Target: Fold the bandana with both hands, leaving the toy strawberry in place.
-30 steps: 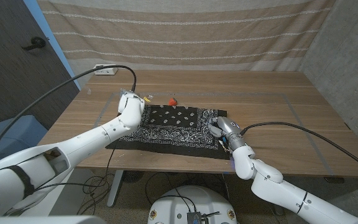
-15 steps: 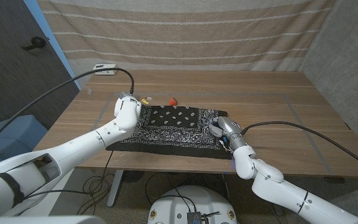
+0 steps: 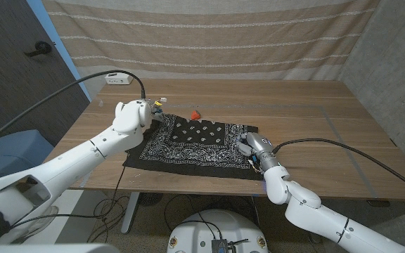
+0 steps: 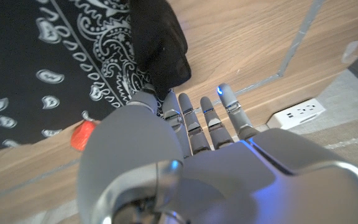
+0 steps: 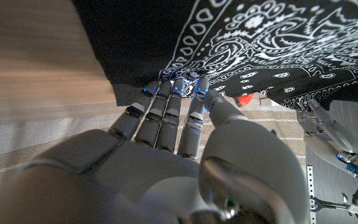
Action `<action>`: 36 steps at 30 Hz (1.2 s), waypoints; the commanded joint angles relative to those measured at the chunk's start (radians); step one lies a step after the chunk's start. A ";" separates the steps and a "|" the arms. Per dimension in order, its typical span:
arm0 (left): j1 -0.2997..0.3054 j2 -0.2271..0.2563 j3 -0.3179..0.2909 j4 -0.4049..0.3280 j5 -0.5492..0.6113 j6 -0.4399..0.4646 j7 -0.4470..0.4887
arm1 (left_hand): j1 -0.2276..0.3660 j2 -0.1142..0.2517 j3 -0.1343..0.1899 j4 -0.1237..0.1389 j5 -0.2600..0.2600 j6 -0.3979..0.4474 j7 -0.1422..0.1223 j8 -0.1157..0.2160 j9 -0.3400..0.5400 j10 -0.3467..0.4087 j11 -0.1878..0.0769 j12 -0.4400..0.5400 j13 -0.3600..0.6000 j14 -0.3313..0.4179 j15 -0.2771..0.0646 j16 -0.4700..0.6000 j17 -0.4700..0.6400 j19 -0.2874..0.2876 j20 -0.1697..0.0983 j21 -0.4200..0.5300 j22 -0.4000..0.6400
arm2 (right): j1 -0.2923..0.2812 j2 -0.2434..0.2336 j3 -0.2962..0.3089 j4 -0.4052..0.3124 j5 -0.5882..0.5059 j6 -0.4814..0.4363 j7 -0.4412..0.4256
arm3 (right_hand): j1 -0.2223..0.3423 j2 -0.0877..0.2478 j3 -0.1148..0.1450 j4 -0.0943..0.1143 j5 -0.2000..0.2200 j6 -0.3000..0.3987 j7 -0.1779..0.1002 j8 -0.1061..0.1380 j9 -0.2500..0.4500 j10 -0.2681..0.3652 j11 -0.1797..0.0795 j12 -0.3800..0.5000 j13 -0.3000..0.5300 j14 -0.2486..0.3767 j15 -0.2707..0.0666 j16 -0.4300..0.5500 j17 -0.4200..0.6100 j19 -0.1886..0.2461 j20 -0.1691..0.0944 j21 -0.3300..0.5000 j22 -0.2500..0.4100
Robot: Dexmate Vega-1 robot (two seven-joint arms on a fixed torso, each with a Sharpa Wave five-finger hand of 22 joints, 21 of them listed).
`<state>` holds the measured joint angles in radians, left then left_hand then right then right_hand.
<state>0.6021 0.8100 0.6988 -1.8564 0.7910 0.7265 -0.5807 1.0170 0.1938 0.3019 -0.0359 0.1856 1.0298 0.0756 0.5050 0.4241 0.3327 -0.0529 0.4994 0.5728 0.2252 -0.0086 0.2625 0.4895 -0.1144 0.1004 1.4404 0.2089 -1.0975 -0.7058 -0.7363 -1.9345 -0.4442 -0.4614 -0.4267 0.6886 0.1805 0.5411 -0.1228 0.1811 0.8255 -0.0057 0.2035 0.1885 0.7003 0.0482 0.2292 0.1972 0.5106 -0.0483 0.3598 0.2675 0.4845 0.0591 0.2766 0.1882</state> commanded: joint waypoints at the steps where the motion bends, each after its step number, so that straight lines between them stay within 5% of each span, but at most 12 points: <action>1: -0.001 0.065 -0.123 -0.052 -0.443 -0.182 0.047 | -0.003 0.006 0.031 0.005 0.000 0.010 0.024 0.032 0.038 0.005 0.014 0.007 0.000 0.003 0.008 -0.003 0.009 -0.013 0.005 0.015 0.002 | -0.002 -0.002 -0.010 0.005 -0.009 0.002 0.012 | 0.004 -0.009 -0.001 -0.007 0.002 0.005 0.000 0.000 0.001 0.006 0.001 -0.003 0.006 0.010 -0.042 -0.004 0.005 0.011 0.002 0.006 0.003; 8: -0.027 0.102 -0.137 -0.044 -0.613 -0.320 0.045 | 0.003 0.003 0.066 0.001 -0.001 0.003 0.037 0.059 0.078 0.003 0.025 0.011 -0.002 -0.005 0.016 -0.007 0.015 -0.017 0.008 0.025 -0.002 | 0.002 -0.002 -0.015 0.017 -0.010 0.011 0.016 | 0.005 -0.010 -0.001 -0.009 0.002 0.005 0.000 0.000 0.001 0.006 -0.002 -0.004 0.006 0.012 -0.042 -0.005 0.004 0.011 0.003 0.006 0.003; 18: -0.061 0.118 -0.119 -0.031 -0.689 -0.437 0.084 | 0.024 -0.006 0.122 -0.025 -0.005 0.001 0.065 0.104 0.144 0.004 0.007 0.019 -0.009 -0.012 -0.002 -0.012 0.022 -0.013 -0.011 0.036 -0.011 | 0.007 -0.002 -0.019 0.036 -0.006 0.033 0.023 | 0.006 -0.013 -0.003 -0.012 0.001 0.006 0.001 -0.001 0.001 0.003 -0.003 -0.006 0.006 0.011 -0.042 -0.007 0.002 0.011 0.003 0.005 0.003; 36: -0.148 0.025 -0.082 0.127 -0.853 -0.632 0.048 | 0.007 -0.014 0.147 -0.028 -0.010 -0.001 0.059 0.134 0.193 0.014 0.006 0.032 -0.017 -0.006 -0.002 -0.012 0.030 -0.011 -0.016 0.043 -0.016 | 0.006 -0.020 -0.011 0.053 0.009 0.063 0.041 | 0.010 -0.016 -0.003 -0.019 0.001 0.008 0.001 -0.002 0.001 0.007 -0.006 -0.007 0.006 0.008 -0.045 -0.013 -0.002 0.011 0.003 0.005 0.003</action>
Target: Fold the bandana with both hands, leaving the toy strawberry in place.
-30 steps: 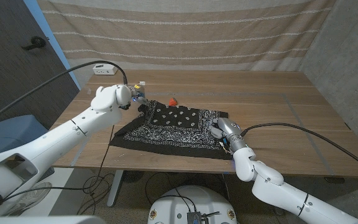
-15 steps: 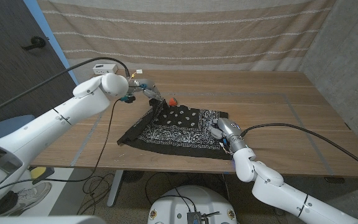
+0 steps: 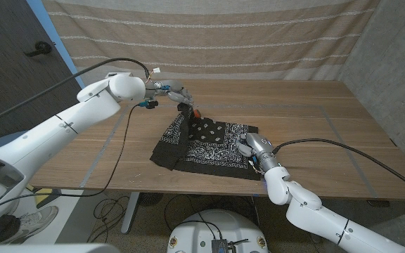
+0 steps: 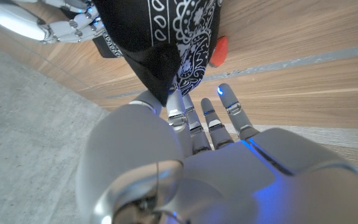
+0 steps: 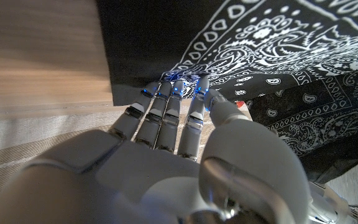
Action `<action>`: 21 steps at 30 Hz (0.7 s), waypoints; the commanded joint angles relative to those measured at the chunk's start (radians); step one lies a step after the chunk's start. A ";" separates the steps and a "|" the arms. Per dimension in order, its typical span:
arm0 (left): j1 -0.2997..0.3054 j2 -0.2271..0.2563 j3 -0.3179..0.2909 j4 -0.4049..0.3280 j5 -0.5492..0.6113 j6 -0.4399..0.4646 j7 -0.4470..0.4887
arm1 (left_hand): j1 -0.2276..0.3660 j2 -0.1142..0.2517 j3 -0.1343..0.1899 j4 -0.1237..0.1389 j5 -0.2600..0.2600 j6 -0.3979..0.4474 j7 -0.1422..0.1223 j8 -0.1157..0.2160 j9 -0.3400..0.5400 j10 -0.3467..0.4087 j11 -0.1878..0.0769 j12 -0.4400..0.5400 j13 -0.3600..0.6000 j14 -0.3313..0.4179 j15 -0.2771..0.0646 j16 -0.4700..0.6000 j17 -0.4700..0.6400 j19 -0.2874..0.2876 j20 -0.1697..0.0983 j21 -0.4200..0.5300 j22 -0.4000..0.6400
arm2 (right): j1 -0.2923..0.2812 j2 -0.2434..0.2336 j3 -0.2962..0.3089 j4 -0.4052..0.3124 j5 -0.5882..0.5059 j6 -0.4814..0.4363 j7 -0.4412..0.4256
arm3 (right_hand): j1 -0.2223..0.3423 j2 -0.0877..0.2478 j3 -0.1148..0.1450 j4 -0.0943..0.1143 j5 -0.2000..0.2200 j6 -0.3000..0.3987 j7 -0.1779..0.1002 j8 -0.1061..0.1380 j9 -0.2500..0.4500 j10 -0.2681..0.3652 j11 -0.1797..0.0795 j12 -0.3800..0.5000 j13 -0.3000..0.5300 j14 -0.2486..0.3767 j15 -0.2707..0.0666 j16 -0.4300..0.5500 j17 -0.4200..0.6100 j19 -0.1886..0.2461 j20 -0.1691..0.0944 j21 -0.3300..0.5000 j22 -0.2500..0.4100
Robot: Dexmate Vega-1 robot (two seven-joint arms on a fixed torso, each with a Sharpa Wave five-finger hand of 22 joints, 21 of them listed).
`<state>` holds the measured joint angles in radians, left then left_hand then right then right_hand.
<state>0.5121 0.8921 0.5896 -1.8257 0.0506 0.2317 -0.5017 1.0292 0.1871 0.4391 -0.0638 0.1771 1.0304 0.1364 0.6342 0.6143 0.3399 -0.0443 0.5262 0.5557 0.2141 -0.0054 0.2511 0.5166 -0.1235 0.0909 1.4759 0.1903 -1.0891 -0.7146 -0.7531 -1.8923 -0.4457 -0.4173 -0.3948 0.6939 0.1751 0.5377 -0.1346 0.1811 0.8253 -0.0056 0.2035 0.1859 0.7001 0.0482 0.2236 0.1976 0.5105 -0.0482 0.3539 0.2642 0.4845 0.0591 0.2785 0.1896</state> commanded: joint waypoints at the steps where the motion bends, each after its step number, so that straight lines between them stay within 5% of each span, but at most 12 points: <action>1: -0.065 -0.066 0.030 0.108 -0.121 -0.148 -0.037 | -0.007 -0.008 0.011 0.001 -0.002 -0.002 -0.002 0.004 0.001 0.005 -0.001 0.005 0.000 0.004 -0.004 -0.001 0.003 -0.002 -0.004 0.008 0.003 | -0.002 -0.014 0.006 0.011 0.012 0.023 0.012 | 0.005 -0.011 0.000 -0.008 0.001 0.009 0.001 -0.002 0.003 0.007 -0.006 -0.001 0.006 0.009 -0.047 -0.007 0.001 0.011 0.003 0.003 0.001; 21: -0.182 -0.206 0.120 0.259 -0.166 -0.274 -0.112 | -0.026 -0.012 0.029 -0.003 -0.004 0.004 -0.009 -0.006 -0.020 0.008 -0.001 0.010 -0.013 0.009 -0.004 -0.003 0.006 0.002 -0.003 0.012 0.000 | -0.014 -0.031 0.022 0.023 0.027 0.063 0.011 | 0.022 -0.011 0.001 -0.022 0.000 0.020 0.000 0.000 0.003 0.011 -0.015 -0.001 0.005 0.007 -0.052 -0.008 0.000 0.010 0.000 0.002 0.001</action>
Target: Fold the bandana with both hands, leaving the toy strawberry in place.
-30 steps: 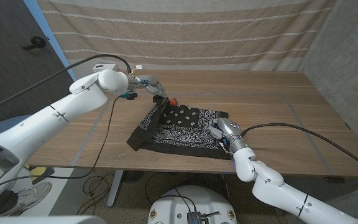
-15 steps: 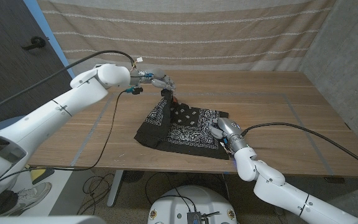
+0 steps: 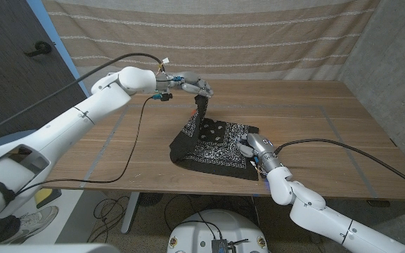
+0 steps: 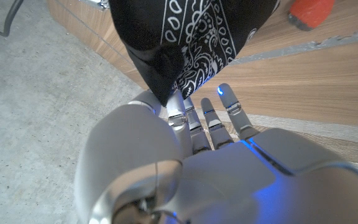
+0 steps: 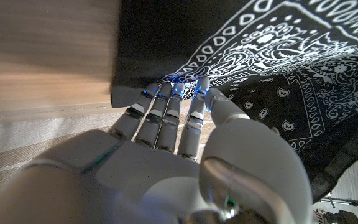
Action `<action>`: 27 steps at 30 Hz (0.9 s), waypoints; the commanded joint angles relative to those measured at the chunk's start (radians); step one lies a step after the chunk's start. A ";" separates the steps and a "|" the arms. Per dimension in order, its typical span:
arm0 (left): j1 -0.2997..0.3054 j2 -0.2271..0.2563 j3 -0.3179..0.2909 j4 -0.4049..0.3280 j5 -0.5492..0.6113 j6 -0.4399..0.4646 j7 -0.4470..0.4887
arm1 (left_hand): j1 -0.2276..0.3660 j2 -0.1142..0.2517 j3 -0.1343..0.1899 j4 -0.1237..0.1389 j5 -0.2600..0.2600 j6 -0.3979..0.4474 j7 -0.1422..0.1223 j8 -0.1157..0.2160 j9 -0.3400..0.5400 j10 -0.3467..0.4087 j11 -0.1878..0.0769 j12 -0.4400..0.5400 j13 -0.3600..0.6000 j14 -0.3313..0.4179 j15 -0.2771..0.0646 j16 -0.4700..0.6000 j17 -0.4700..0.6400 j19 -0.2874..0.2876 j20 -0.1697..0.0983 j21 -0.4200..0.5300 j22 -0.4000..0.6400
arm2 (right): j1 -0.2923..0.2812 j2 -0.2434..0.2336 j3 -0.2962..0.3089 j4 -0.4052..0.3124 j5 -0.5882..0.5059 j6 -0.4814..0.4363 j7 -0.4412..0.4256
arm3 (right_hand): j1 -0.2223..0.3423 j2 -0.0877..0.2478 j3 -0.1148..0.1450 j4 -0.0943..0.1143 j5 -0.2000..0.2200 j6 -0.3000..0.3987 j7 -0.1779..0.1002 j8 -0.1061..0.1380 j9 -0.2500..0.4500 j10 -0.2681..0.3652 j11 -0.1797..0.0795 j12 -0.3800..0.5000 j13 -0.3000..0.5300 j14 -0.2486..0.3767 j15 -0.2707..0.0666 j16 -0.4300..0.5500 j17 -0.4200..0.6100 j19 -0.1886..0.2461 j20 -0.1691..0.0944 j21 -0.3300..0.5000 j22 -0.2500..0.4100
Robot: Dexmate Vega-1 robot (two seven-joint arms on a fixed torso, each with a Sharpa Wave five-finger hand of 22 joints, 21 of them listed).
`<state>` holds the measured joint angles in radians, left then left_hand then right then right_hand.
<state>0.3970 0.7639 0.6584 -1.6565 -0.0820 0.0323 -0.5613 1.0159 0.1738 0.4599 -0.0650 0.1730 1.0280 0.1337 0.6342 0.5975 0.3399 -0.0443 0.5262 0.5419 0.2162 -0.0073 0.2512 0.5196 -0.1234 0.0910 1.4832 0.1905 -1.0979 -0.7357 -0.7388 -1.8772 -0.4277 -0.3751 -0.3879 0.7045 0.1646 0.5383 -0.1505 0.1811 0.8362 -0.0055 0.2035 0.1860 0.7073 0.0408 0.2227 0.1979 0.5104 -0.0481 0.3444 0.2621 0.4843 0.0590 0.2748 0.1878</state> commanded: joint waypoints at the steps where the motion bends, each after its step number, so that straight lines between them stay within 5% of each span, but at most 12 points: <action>1: -0.071 -0.083 0.056 0.095 -0.031 -0.077 -0.053 | -0.013 0.001 0.009 -0.002 0.000 0.007 -0.006 -0.006 -0.004 0.008 -0.003 0.010 0.001 0.007 -0.002 -0.003 0.003 0.002 -0.003 0.005 0.000 | -0.005 -0.010 0.008 0.009 0.010 0.023 0.006 | 0.012 0.000 0.000 -0.005 0.000 0.010 -0.001 0.000 0.003 0.004 -0.008 -0.001 0.005 0.007 -0.050 0.002 0.003 0.010 0.000 0.006 0.003; 27: -0.197 -0.278 0.186 0.353 0.005 -0.182 -0.124 | -0.031 -0.004 0.030 -0.014 -0.001 0.011 -0.008 -0.018 -0.024 0.018 -0.004 0.018 -0.013 0.021 -0.006 -0.006 0.003 0.011 -0.003 0.008 -0.002 | -0.012 -0.011 0.025 0.023 0.023 0.052 -0.006 | 0.018 -0.002 -0.001 -0.008 -0.001 0.010 0.000 -0.002 0.003 0.005 -0.004 -0.003 0.005 0.009 -0.051 -0.002 -0.001 0.011 -0.001 0.006 0.003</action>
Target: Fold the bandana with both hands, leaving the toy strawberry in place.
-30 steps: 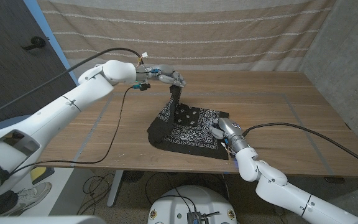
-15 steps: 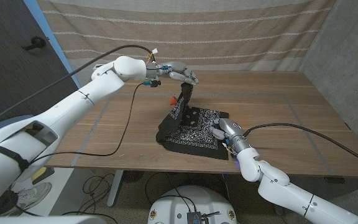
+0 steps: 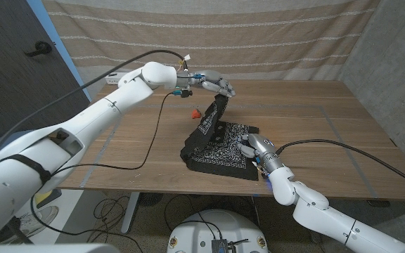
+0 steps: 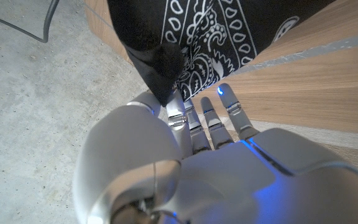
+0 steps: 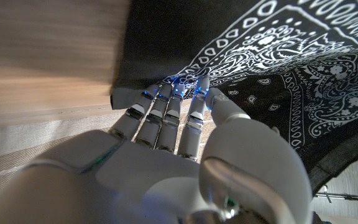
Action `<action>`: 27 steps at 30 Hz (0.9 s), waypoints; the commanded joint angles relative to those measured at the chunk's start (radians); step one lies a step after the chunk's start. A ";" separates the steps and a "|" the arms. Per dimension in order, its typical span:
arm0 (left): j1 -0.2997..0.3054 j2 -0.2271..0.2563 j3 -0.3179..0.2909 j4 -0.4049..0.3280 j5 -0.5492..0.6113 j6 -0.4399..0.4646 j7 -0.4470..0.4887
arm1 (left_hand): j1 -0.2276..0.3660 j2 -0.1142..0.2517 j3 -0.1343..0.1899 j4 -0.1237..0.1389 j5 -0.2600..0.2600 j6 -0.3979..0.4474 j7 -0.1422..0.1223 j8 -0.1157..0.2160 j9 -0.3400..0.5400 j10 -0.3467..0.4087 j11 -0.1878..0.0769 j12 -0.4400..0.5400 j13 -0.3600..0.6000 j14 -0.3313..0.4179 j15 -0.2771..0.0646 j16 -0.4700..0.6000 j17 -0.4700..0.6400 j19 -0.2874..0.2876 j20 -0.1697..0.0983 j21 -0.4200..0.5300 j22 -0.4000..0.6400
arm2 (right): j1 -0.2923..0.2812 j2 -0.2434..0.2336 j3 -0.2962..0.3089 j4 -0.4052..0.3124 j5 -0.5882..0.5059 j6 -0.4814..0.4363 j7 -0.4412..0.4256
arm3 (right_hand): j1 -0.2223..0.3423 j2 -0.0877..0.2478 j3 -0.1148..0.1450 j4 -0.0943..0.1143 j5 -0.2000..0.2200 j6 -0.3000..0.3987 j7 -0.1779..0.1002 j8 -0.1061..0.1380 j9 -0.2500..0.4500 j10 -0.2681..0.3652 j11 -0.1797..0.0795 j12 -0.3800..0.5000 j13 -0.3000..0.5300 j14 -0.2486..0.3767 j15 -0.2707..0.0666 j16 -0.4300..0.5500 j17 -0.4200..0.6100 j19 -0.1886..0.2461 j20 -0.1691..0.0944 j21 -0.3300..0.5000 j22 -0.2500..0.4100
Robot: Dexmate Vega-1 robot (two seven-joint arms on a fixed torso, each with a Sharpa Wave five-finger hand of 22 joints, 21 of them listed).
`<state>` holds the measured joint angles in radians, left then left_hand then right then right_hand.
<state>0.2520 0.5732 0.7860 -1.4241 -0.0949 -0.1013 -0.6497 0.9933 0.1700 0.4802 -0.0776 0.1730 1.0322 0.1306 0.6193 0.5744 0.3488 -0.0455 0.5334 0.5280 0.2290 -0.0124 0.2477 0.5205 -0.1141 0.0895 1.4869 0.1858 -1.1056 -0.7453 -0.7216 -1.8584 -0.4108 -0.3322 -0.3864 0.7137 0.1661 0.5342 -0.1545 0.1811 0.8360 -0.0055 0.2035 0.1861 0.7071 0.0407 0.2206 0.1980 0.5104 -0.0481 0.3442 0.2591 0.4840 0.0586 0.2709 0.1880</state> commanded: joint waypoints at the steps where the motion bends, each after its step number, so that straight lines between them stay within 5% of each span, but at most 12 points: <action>1: -0.061 -0.105 0.071 0.147 0.025 -0.051 -0.039 | -0.010 0.000 0.011 -0.002 -0.001 0.008 -0.005 -0.003 -0.001 0.008 -0.002 0.011 0.001 0.009 -0.001 -0.003 0.002 0.002 0.000 0.004 0.003 | -0.005 0.000 0.008 0.004 0.006 0.007 -0.009 | 0.009 -0.003 0.003 -0.003 -0.001 0.011 -0.001 -0.002 0.003 0.005 -0.003 -0.001 0.005 0.009 -0.051 -0.002 0.002 0.011 0.000 0.009 0.003; 18: -0.104 -0.234 0.174 0.329 0.151 -0.099 0.038 | -0.026 -0.001 0.023 -0.008 -0.002 0.009 -0.002 -0.022 -0.027 0.014 -0.008 0.022 -0.002 0.020 -0.006 -0.004 0.001 0.015 -0.004 0.005 0.002 | 0.007 0.007 0.010 0.022 0.016 0.020 -0.004 | 0.011 -0.009 0.004 -0.006 -0.002 0.011 0.000 -0.004 0.003 0.006 -0.005 -0.002 0.005 0.011 -0.051 -0.008 -0.004 0.012 0.001 0.009 0.002; 27: -0.142 -0.359 0.205 0.559 0.133 -0.194 0.035 | -0.031 0.000 0.029 -0.012 -0.001 0.011 -0.003 -0.032 -0.039 0.019 -0.007 0.027 -0.004 0.026 -0.008 -0.005 0.000 0.023 -0.007 0.006 0.001 | 0.007 0.007 0.013 0.026 0.024 0.022 -0.005 | 0.013 -0.012 0.003 -0.006 -0.003 0.012 0.000 -0.004 0.002 0.006 -0.003 -0.003 0.005 0.012 -0.051 -0.011 -0.006 0.012 0.001 0.009 0.002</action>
<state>0.1531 0.3496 0.9410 -1.1013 0.0275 -0.2094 -0.6278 0.9682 0.1687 0.5000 -0.0883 0.1730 1.0342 0.1288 0.5914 0.5364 0.3569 -0.0538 0.5564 0.5235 0.2446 -0.0180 0.2438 0.5190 -0.0966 0.0828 1.4869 0.1861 -1.1011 -0.7407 -0.7121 -1.8390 -0.3957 -0.3145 -0.3925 0.7190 0.1607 0.5342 -0.1544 0.1811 0.8359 -0.0055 0.1995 0.1862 0.7072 0.0408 0.2206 0.1979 0.5106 -0.0483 0.3365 0.2506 0.4838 0.0585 0.2747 0.1883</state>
